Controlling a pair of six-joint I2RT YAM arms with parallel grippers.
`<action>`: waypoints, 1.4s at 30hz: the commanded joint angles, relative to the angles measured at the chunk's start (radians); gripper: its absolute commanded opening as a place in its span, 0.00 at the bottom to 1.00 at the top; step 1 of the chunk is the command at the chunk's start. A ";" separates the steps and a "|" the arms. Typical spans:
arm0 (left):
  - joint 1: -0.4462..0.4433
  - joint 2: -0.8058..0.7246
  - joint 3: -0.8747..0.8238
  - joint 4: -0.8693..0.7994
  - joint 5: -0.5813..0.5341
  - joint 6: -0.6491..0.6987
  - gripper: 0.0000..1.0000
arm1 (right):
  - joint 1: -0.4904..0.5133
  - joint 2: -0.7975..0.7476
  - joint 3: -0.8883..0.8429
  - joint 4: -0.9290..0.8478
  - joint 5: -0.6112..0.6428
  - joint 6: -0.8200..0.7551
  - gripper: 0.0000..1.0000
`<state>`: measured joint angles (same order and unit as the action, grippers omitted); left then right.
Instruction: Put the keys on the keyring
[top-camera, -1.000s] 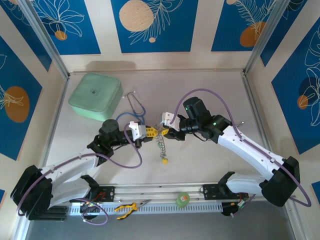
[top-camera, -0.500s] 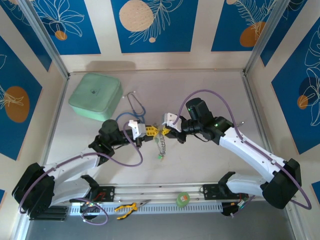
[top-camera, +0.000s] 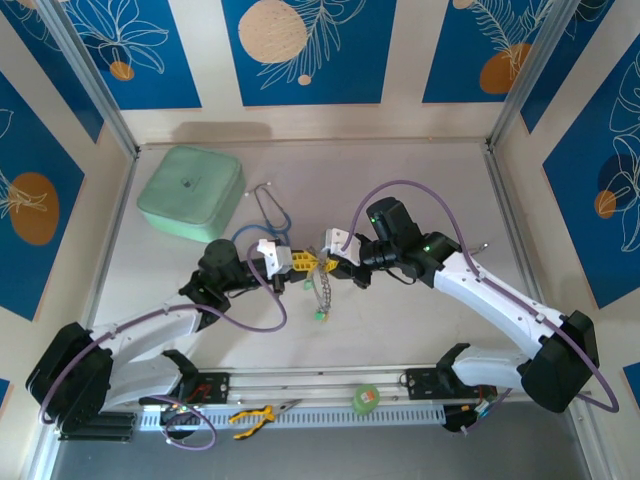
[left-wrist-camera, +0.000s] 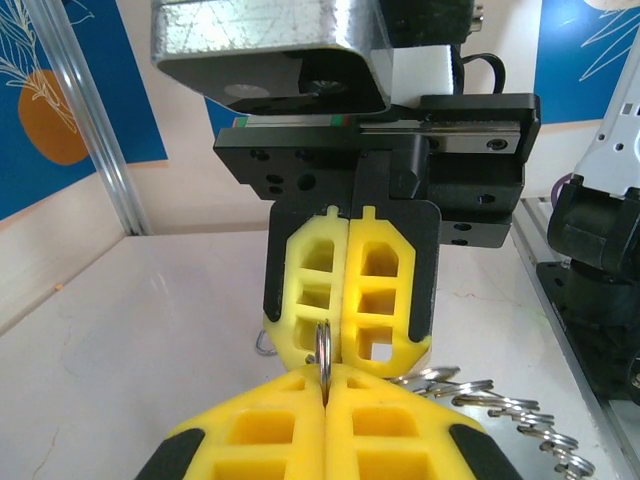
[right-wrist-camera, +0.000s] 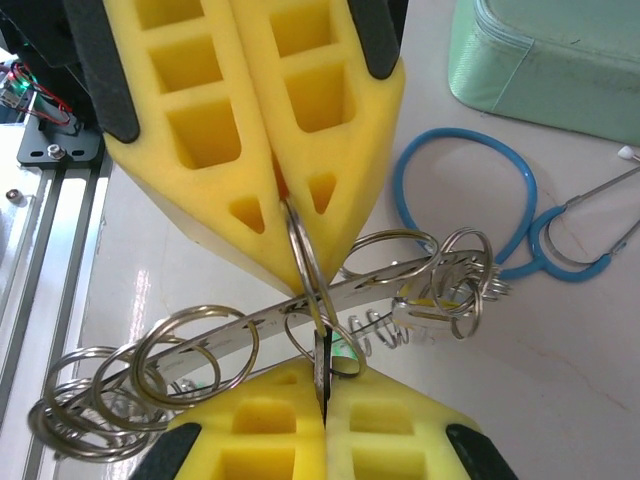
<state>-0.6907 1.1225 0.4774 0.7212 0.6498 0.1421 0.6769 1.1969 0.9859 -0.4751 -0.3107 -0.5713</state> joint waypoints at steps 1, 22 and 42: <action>-0.006 -0.006 0.013 0.127 0.014 -0.015 0.00 | 0.000 0.007 0.019 -0.053 -0.001 -0.005 0.00; -0.006 0.041 0.003 0.129 0.084 0.006 0.00 | -0.087 -0.134 -0.045 0.090 -0.211 0.031 0.30; -0.005 0.076 0.021 0.180 0.154 -0.061 0.00 | -0.057 -0.039 0.002 0.087 -0.258 0.004 0.15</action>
<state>-0.6903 1.1954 0.4774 0.8150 0.7559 0.1040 0.6147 1.1488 0.9585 -0.3817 -0.5396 -0.5529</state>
